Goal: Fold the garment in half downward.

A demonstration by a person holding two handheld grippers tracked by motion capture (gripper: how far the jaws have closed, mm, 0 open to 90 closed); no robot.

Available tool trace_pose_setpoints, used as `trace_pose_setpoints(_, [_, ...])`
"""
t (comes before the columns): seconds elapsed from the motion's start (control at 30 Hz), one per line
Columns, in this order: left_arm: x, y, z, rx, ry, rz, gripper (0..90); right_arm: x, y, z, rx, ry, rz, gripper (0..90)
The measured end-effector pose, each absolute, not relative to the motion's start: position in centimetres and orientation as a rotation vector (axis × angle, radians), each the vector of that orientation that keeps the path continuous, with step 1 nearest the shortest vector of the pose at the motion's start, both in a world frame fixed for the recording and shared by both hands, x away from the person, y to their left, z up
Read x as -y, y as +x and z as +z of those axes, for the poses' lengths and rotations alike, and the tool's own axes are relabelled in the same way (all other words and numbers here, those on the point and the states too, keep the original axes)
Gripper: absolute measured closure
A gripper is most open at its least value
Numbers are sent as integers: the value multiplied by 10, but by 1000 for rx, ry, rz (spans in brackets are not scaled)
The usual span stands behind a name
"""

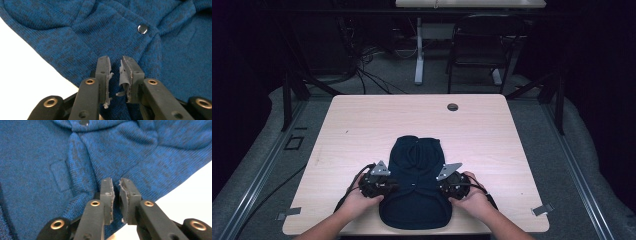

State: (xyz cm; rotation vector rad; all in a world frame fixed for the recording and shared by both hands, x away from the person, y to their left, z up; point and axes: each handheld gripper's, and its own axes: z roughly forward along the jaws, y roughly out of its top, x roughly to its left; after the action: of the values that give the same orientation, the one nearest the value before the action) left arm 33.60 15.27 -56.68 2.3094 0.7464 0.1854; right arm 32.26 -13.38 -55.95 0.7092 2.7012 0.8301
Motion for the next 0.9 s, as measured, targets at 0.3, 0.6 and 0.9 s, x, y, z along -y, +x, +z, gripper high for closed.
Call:
trace_pose_setpoints(0.3, [-145, 371, -529, -724, 2286, 280, 671, 130, 349, -522, -2648, 675, 849, 775])
trace_pose_setpoints(0.6, [-136, 425, -512, -688, 2291, 333, 643, 124, 405, -506, -2625, 648, 794, 718])
trace_pose_setpoints(0.9, [-126, 468, -523, -715, 2319, 354, 658, 111, 449, -513, -2596, 592, 723, 710])
